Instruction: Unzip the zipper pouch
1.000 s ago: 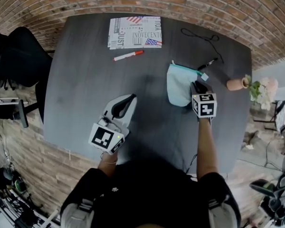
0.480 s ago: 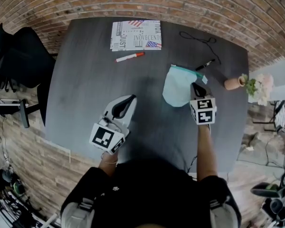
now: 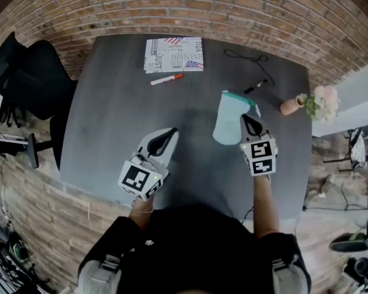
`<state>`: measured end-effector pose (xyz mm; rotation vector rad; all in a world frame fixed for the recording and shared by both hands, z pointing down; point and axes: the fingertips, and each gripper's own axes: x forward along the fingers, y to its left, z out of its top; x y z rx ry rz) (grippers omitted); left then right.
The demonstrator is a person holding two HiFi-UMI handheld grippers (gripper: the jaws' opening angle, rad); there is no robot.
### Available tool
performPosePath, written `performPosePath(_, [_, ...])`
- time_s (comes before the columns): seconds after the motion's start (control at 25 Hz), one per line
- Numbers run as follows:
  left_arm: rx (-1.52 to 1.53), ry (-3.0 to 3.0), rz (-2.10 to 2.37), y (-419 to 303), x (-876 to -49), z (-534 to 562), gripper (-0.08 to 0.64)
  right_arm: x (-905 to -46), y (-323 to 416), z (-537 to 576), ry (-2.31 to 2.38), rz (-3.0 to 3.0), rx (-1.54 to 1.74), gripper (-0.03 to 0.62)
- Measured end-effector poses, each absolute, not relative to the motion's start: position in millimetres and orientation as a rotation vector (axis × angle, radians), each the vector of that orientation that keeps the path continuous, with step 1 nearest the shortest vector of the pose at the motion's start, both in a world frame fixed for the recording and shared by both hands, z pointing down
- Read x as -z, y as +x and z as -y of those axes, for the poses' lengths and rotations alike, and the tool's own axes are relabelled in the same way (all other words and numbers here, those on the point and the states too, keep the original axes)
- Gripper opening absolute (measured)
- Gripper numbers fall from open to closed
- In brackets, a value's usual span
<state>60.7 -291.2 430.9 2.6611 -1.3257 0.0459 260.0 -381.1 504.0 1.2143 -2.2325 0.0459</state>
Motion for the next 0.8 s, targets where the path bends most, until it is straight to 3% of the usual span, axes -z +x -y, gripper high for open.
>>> performPosePath(0.8, [-0.075, 2.697, 1.180, 83.4, -431.3, 189.2, 0.008, -413.9, 214.1, 200.4, 1.056, 2.470, 0.107, 0.005])
